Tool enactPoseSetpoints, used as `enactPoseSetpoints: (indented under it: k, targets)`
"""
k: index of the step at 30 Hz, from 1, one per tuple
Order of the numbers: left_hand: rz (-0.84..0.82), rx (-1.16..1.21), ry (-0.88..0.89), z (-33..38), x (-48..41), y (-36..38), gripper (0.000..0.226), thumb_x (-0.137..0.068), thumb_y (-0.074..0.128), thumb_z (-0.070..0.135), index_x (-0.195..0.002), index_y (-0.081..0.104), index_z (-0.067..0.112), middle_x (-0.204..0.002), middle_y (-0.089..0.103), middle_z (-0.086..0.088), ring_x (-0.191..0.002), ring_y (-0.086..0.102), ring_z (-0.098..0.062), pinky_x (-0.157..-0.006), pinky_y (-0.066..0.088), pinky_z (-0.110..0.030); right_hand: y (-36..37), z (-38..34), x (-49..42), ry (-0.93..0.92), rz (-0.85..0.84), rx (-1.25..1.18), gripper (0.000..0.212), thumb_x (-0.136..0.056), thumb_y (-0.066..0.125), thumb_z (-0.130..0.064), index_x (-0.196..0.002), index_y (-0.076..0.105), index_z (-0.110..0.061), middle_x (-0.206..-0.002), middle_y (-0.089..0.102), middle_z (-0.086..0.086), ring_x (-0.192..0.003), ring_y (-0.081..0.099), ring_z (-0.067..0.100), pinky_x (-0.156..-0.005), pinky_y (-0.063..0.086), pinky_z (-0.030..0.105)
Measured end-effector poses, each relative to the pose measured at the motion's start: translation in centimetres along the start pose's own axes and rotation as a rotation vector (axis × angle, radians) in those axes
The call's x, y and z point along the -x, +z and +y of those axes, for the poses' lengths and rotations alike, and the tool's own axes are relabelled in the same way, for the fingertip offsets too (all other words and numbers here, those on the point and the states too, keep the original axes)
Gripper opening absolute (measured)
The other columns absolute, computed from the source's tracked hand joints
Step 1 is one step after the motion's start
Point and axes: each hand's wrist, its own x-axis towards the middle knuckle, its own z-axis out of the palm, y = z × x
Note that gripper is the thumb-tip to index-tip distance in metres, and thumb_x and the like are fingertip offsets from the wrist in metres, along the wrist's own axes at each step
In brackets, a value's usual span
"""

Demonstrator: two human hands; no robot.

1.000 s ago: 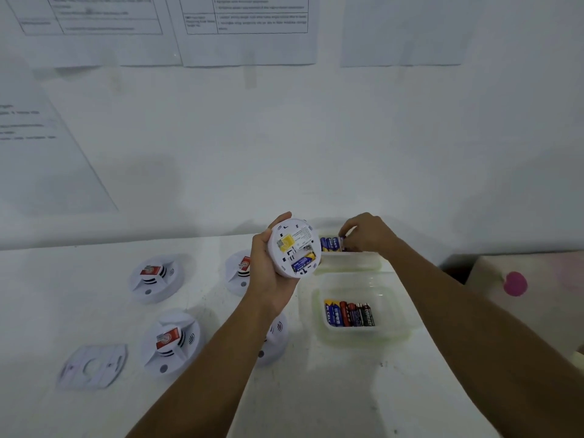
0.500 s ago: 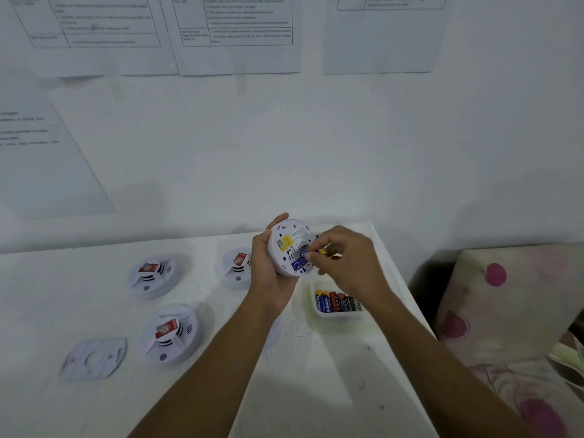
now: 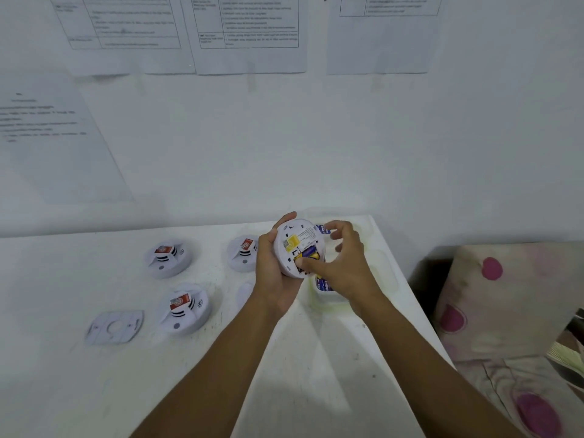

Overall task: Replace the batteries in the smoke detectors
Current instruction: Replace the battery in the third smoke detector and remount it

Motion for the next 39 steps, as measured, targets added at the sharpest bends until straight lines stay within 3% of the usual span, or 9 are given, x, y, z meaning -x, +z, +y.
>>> enactPoseSetpoints:
  k: [4, 8, 13, 17, 21, 28, 30, 33, 39]
  targets:
    - [0.005, -0.013, -0.014, 0.3, 1.2, -0.3, 0.040, -0.097, 0.034, 0.033, -0.122, 0.063, 0.022, -0.120, 0.066, -0.011, -0.111, 0.059, -0.031, -0.103, 0.041, -0.052, 0.1, 0.1, 0.4, 0.054, -0.052, 0.000, 0.101, -0.055, 0.093, -0.036, -0.131, 0.026, -0.047, -0.129, 0.036, -0.006, -0.126, 0.037, 0.021, -0.101, 0.045, 0.045]
    - [0.035, 0.011, -0.022, 1.5, 3.0, -1.8, 0.046, -0.096, 0.037, 0.038, -0.134, 0.056, 0.020, -0.128, 0.061, -0.014, -0.116, 0.056, -0.033, -0.091, 0.052, -0.046, 1.8, -0.7, 1.7, -0.056, -0.106, 0.014, 0.105, -0.060, 0.092, -0.033, -0.141, 0.024, -0.041, -0.135, 0.034, -0.007, -0.125, 0.038, 0.017, -0.102, 0.042, 0.040]
    - [0.065, -0.001, 0.014, 4.9, 5.1, -4.8, 0.046, -0.094, 0.036, 0.034, -0.132, 0.058, 0.019, -0.127, 0.062, -0.015, -0.114, 0.057, -0.033, -0.089, 0.052, -0.045, 5.0, -1.3, 3.1, -0.137, -0.048, -0.023, 0.072, -0.075, 0.081, -0.034, -0.135, 0.040, -0.035, -0.123, 0.050, -0.010, -0.105, 0.051, 0.007, -0.082, 0.045, 0.020]
    - [0.070, -0.008, 0.053, 8.8, 6.4, -8.6, 0.041, -0.093, 0.039, 0.034, -0.124, 0.062, 0.019, -0.121, 0.066, -0.013, -0.114, 0.059, -0.034, -0.102, 0.042, -0.053, 9.1, -1.7, 3.9, -0.153, -0.023, -0.006, 0.043, -0.085, 0.073, -0.027, -0.122, 0.051, -0.033, -0.114, 0.057, -0.011, -0.098, 0.054, 0.001, -0.076, 0.043, 0.021]
    - [0.057, -0.028, 0.054, 13.1, 7.8, -12.4, 0.041, -0.097, 0.034, 0.036, -0.121, 0.064, 0.020, -0.128, 0.061, -0.014, -0.118, 0.055, -0.034, -0.107, 0.034, -0.058, 14.5, -2.7, 4.7, -0.173, -0.014, 0.062, 0.036, -0.086, 0.070, -0.019, -0.119, 0.056, -0.024, -0.116, 0.059, -0.009, -0.095, 0.054, 0.007, -0.081, 0.043, 0.023]
    - [0.055, -0.026, 0.028, 20.2, 10.1, -18.8, 0.041, -0.094, 0.037, 0.035, -0.118, 0.066, 0.021, -0.133, 0.059, -0.015, -0.122, 0.054, -0.036, -0.111, 0.031, -0.056, 23.2, -4.7, 6.5, -0.244, -0.038, 0.206, 0.025, -0.087, 0.068, -0.020, -0.112, 0.062, -0.022, -0.105, 0.063, -0.012, -0.097, 0.051, 0.007, -0.073, 0.037, 0.004]
    - [0.055, -0.028, 0.031, 21.9, 10.8, -20.5, 0.040, -0.094, 0.037, 0.035, -0.119, 0.066, 0.022, -0.127, 0.063, -0.013, -0.118, 0.055, -0.036, -0.109, 0.032, -0.057, 25.4, -4.8, 6.9, -0.297, -0.104, 0.317, 0.027, -0.086, 0.068, -0.023, -0.113, 0.062, -0.022, -0.109, 0.063, -0.011, -0.102, 0.049, 0.011, -0.081, 0.041, 0.009]
    - [0.059, -0.036, 0.036, 24.4, 11.9, -23.0, 0.040, -0.093, 0.038, 0.035, -0.120, 0.065, 0.022, -0.127, 0.062, -0.011, -0.118, 0.054, -0.035, -0.103, 0.038, -0.056, 28.4, -5.1, 7.0, -0.390, -0.233, 0.546, 0.037, -0.084, 0.070, -0.031, -0.119, 0.061, -0.025, -0.119, 0.063, -0.011, -0.116, 0.048, 0.015, -0.097, 0.039, 0.035]
    - [0.058, -0.011, 0.031, 27.8, 13.7, -26.7, 0.039, -0.093, 0.039, 0.036, -0.119, 0.065, 0.023, -0.132, 0.058, -0.012, -0.128, 0.047, -0.038, -0.107, 0.033, -0.057, 32.8, -6.3, 6.9, -0.431, -0.454, 0.855, 0.060, -0.080, 0.069, -0.043, -0.134, 0.047, -0.029, -0.126, 0.058, -0.002, -0.126, 0.041, 0.017, -0.095, 0.028, 0.037]
